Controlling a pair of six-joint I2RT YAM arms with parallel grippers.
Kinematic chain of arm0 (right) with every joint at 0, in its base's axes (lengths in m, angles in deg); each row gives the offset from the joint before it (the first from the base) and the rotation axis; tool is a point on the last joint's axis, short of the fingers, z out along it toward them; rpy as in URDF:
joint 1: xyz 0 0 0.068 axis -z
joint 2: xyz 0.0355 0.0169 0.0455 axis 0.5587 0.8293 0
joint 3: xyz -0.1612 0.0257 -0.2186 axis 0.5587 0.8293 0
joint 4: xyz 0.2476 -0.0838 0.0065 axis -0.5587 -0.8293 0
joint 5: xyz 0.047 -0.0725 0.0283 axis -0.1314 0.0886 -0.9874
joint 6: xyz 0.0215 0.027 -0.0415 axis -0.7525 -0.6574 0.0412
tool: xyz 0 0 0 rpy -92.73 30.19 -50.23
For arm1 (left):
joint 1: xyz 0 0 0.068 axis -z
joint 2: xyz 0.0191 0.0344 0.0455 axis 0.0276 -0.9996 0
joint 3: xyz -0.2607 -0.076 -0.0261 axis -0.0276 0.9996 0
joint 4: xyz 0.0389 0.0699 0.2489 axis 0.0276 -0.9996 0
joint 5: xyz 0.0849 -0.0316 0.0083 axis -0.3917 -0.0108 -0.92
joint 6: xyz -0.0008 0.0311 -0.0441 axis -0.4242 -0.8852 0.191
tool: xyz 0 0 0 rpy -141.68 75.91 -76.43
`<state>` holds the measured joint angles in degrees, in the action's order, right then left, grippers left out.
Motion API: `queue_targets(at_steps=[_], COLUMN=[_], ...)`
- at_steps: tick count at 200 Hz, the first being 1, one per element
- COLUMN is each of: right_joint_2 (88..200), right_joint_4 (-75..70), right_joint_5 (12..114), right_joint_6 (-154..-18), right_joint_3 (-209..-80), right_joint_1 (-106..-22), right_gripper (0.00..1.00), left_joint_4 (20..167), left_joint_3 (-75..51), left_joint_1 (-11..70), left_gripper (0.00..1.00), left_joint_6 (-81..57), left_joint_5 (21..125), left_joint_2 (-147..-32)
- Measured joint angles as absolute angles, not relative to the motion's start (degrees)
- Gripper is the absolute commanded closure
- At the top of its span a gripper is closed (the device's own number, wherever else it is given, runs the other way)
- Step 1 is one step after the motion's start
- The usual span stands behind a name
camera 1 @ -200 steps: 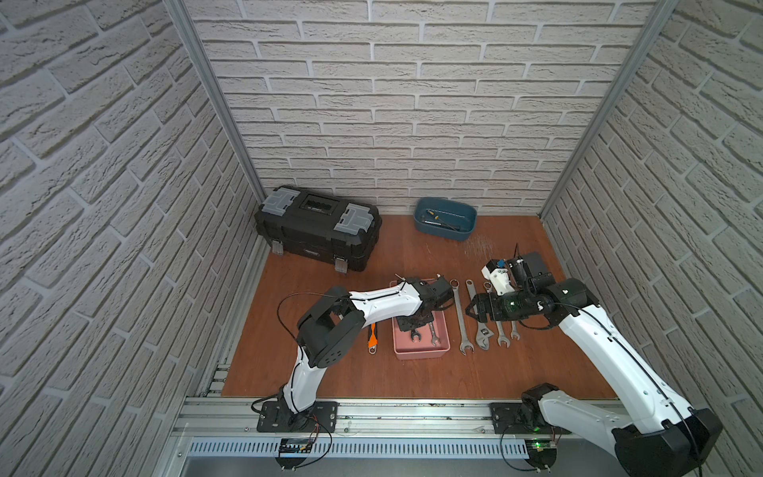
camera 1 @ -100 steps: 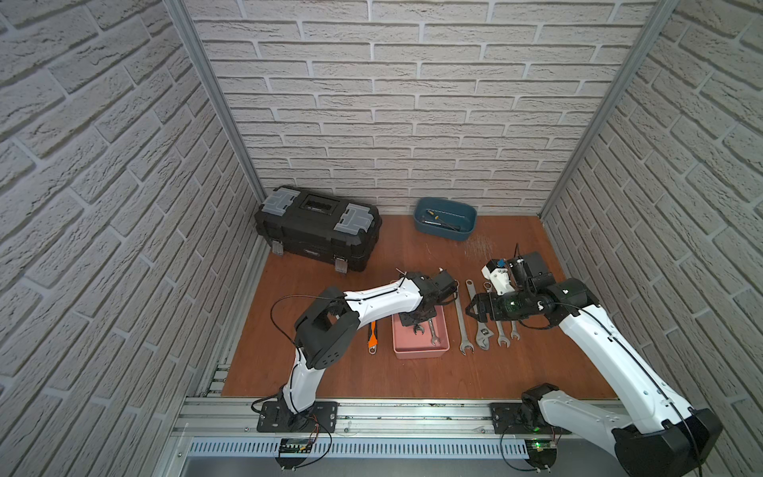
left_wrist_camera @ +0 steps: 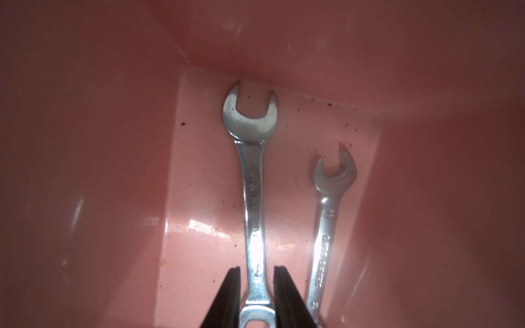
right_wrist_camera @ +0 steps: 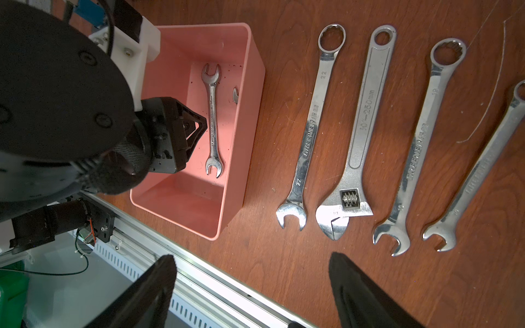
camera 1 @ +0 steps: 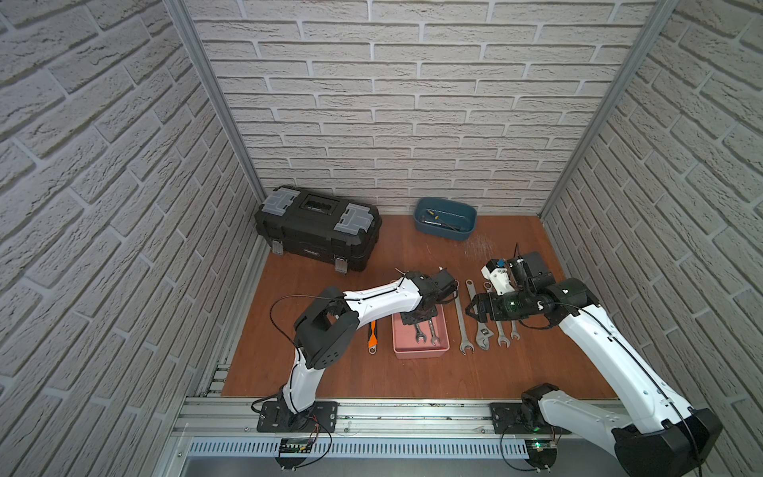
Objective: Take out the wrench from the storage box
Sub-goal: Pick up the wrench from the storage box.
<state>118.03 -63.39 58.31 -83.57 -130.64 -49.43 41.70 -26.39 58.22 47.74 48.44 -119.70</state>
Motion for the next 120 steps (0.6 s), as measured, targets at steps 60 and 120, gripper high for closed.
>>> queue_targets(at_steps=[60, 120], right_joint_2=[118.5, 119.1], right_joint_4=[-63.4, -63.3], right_joint_5=[58.1, 57.9], right_joint_6=[-83.6, -83.6], right_joint_3=[-130.6, -130.6], right_joint_1=[-49.4, -49.4], right_gripper=[0.11, 0.11], left_joint_4=[44.3, 45.6], left_joint_3=[-24.7, -25.0], left_joint_1=[55.5, 54.8], left_gripper=[0.64, 0.63], left_joint_6=[46.2, 45.4], left_joint_5=[51.5, 55.8], left_joint_2=[-123.1, -124.1])
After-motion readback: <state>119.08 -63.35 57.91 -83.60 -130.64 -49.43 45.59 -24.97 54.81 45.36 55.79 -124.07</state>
